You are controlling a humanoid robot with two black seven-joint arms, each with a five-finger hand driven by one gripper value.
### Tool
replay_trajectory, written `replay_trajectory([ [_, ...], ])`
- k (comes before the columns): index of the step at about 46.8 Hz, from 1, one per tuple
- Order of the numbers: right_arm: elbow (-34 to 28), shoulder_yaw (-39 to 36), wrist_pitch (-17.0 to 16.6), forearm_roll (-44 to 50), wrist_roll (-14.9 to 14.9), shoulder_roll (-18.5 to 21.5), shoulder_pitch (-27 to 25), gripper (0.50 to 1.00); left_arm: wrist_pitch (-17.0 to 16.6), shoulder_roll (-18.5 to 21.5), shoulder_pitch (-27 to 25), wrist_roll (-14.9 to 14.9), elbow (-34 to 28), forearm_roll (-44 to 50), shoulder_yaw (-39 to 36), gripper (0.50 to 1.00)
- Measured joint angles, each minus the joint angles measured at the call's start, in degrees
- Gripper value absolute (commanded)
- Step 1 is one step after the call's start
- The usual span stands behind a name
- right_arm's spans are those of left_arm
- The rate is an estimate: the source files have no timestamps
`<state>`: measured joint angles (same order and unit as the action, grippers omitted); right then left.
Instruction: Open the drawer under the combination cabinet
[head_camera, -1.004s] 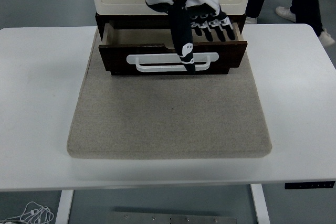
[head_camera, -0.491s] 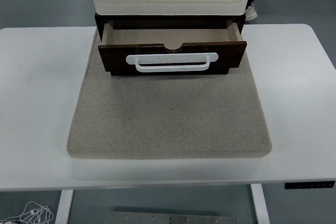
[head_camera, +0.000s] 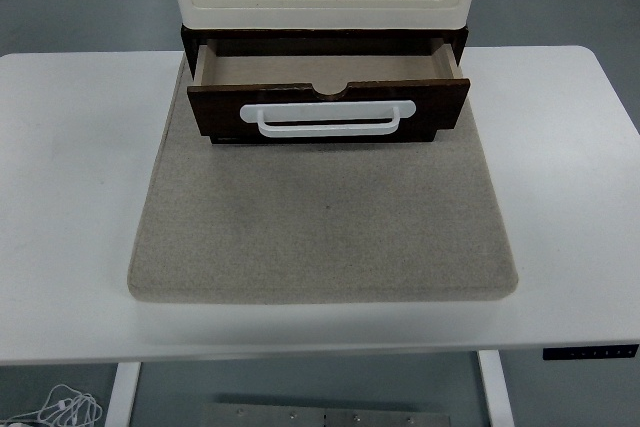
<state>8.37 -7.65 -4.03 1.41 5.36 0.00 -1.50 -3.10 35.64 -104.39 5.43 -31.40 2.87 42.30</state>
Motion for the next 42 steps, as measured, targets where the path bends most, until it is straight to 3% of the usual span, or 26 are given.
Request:
replay_trajectory([
  [8, 0.0, 0.0, 0.1, 0.0, 0.0, 0.0, 0.0, 0.926, 0.5, 0.0, 6.5, -3.9, 10.7, 6.7, 0.6, 1.000],
  [16, 0.0, 0.0, 0.0, 0.0, 0.0, 0.0, 0.0, 0.926, 0.7, -0.4, 15.5, -7.7, 12.6, 9.7, 0.6, 1.000],
  [32, 0.0, 0.1, 0.0, 0.0, 0.0, 0.0, 0.0, 0.926, 5.1, -4.2, 30.4, -8.5, 12.7, 9.7, 0.4, 1.000],
  [42, 0.0, 0.1, 0.0, 0.0, 0.0, 0.0, 0.0, 0.928, 12.6, -8.1, 36.7, -8.5, 12.9, 10.0, 0.9, 1.000],
])
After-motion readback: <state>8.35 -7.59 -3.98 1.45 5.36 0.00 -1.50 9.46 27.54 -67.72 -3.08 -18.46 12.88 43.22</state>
